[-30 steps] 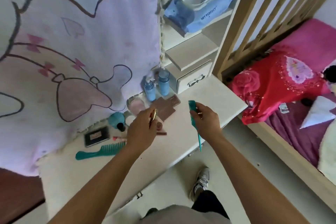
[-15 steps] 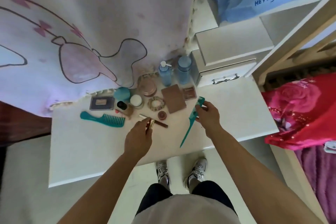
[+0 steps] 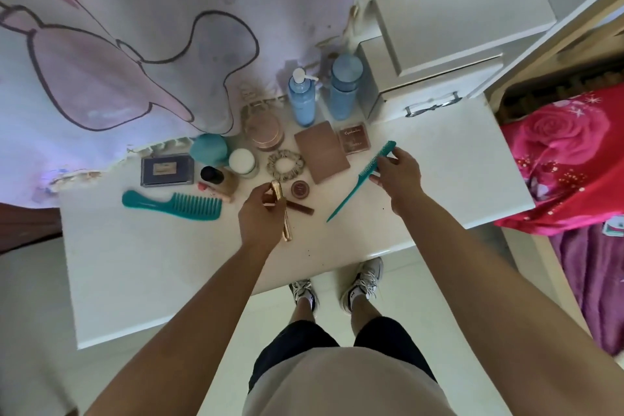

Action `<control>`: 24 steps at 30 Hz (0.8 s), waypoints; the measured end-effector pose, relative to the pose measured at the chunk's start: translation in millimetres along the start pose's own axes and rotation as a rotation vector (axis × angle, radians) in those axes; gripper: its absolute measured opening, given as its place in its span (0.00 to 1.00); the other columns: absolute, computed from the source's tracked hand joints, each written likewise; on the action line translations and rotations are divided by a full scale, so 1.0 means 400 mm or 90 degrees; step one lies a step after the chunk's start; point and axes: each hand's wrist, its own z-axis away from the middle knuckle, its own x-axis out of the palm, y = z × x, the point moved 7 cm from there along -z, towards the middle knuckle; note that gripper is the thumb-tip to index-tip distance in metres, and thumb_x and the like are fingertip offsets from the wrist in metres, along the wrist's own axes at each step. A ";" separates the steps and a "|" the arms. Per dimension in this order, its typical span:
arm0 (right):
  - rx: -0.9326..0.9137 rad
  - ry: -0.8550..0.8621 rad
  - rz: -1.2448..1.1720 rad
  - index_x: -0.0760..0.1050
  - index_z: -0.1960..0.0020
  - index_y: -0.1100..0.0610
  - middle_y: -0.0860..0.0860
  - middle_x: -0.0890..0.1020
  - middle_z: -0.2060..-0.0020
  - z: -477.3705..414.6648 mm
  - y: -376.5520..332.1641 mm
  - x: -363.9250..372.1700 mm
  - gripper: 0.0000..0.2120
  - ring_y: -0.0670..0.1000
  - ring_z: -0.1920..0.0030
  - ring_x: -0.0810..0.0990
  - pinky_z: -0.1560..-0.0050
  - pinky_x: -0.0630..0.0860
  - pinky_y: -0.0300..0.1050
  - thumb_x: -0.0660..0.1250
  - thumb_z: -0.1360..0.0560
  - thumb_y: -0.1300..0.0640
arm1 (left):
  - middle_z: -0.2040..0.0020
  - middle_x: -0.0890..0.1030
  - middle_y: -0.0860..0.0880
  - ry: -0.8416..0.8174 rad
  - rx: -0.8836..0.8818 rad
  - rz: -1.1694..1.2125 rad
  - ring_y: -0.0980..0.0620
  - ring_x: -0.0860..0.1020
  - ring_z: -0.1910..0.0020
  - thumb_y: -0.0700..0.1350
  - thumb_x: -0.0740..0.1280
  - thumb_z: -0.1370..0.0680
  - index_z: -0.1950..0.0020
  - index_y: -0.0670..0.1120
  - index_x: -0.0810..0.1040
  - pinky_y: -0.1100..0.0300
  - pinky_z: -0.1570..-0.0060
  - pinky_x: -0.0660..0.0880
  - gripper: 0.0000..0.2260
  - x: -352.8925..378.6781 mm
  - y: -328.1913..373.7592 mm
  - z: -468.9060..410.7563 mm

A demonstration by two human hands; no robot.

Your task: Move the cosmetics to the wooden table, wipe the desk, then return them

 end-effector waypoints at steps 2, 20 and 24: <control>-0.047 0.024 0.119 0.72 0.35 0.58 0.53 0.80 0.45 0.010 0.007 0.014 0.16 0.52 0.49 0.81 0.52 0.79 0.41 0.65 0.22 0.60 | 0.51 0.82 0.51 0.011 -0.085 0.126 0.48 0.82 0.50 0.44 0.72 0.25 0.39 0.47 0.78 0.54 0.45 0.77 0.15 0.002 -0.013 -0.025; -0.190 -0.097 0.517 0.47 0.20 0.55 0.54 0.64 0.35 0.120 0.139 0.142 0.40 0.55 0.37 0.72 0.37 0.74 0.53 0.67 0.23 0.54 | 0.50 0.81 0.42 0.168 -0.369 0.338 0.45 0.82 0.57 0.50 0.72 0.25 0.45 0.43 0.74 0.48 0.57 0.82 0.15 -0.001 -0.068 -0.070; -0.207 -0.100 0.564 0.46 0.20 0.56 0.55 0.64 0.35 0.120 0.141 0.141 0.40 0.55 0.36 0.71 0.39 0.73 0.50 0.66 0.23 0.53 | 0.44 0.77 0.45 0.164 -0.196 0.104 0.42 0.76 0.47 0.53 0.63 0.21 0.44 0.46 0.72 0.54 0.50 0.71 0.13 -0.037 -0.050 -0.031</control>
